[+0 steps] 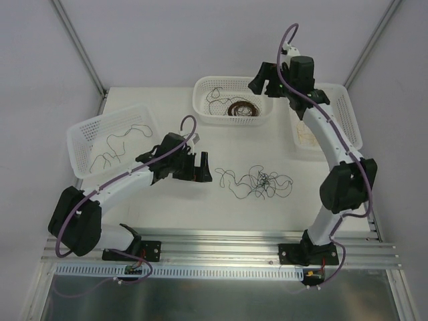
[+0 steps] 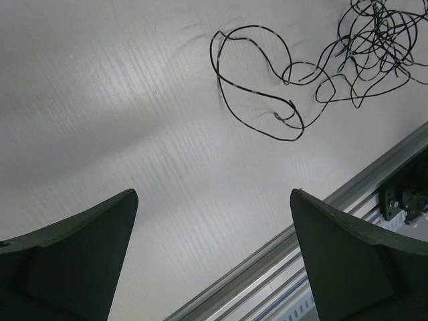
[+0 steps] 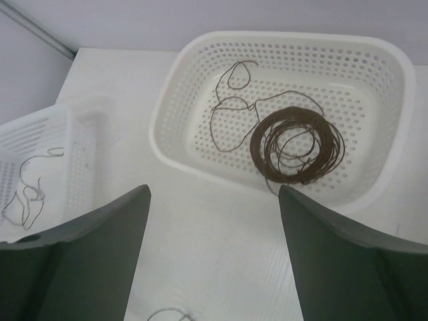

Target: Untangle the cables

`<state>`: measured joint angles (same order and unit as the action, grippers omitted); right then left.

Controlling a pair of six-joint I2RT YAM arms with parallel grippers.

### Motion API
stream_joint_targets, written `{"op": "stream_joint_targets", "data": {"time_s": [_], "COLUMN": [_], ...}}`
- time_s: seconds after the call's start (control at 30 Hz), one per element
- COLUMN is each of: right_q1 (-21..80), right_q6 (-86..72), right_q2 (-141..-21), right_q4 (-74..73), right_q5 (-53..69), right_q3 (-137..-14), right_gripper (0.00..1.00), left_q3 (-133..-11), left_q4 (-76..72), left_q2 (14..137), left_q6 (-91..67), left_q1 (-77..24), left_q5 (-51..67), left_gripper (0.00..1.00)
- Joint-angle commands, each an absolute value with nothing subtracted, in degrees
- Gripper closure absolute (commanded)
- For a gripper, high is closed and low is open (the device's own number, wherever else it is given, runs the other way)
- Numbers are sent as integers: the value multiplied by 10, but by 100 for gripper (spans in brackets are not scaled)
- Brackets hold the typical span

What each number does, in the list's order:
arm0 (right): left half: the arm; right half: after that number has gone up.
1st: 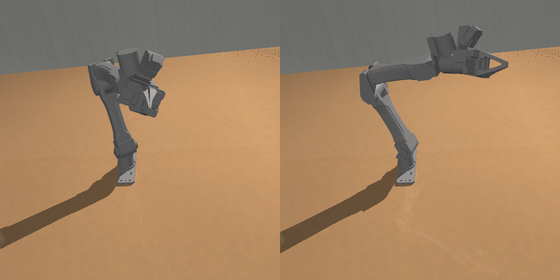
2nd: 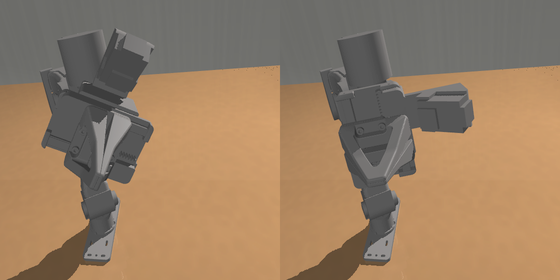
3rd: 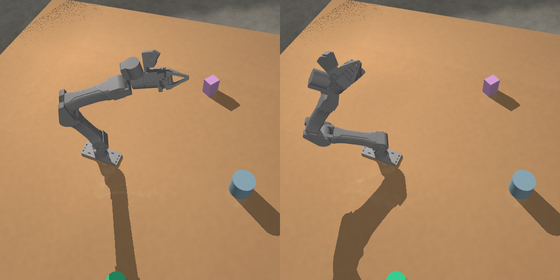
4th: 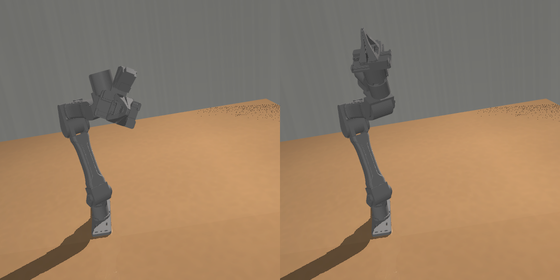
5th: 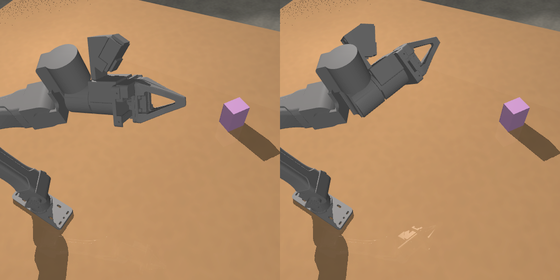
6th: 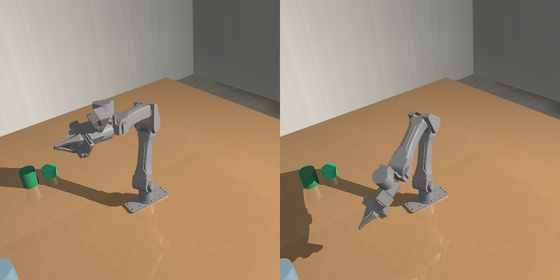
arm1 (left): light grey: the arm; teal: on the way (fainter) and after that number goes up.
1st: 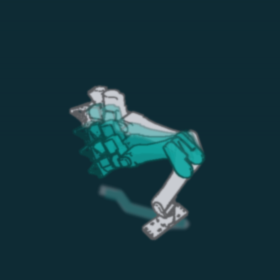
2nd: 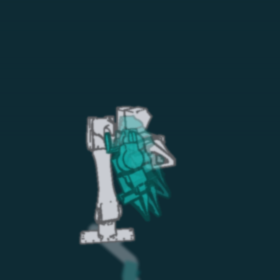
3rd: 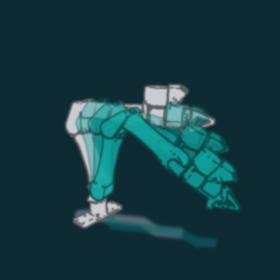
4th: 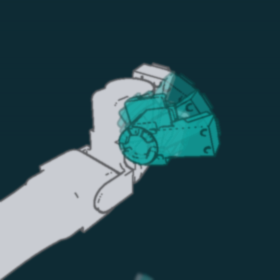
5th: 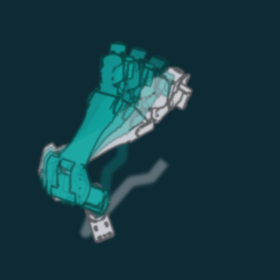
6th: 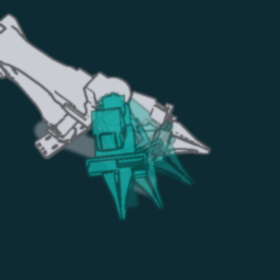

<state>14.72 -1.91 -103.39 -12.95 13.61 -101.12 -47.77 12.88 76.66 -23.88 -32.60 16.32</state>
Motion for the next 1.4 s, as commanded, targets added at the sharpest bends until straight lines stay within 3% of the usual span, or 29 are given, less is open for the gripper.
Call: {"op": "stream_joint_targets", "data": {"time_s": [0.0,0.17,0.5,0.87,1.07,1.1,1.13,1.17,1.3,1.37], "right_q1": [144,146,192,249,271,272,277,278,277,277], "right_q6": [-4,-43,-39,-12,-6,-6,-6,-6,-11,-11], "right_q2": [-948,-832,-679,-709,-768,-774,-784,-799,-830,-835], "right_q4": [-176,-203,-236,-211,-190,-188,-186,-187,-214,-221], "right_q5": [172,191,163,119,108,108,105,103,82,74], "right_q3": [-954,-819,-581,-522,-505,-504,-502,-501,-500,-497], "right_gripper": [18,18,17,16,16,16,16,16,20,29], "left_q3": [-509,-528,-605,-660,-693,-693,-692,-691,-691,-694], "left_q4": [128,128,129,129,129,129,129,129,146,160], "left_q2": [764,780,888,997,1040,1039,1031,1025,972,925], "left_q6": [-261,-303,-379,-424,-422,-420,-414,-409,-352,-332], "left_q1": [-327,-327,-345,-374,-388,-388,-388,-388,-375,-356], "left_q5": [170,143,174,185,200,194,189,184,148,120], "left_gripper": [1,1,12,29,65,73,94,100,100,100]}}
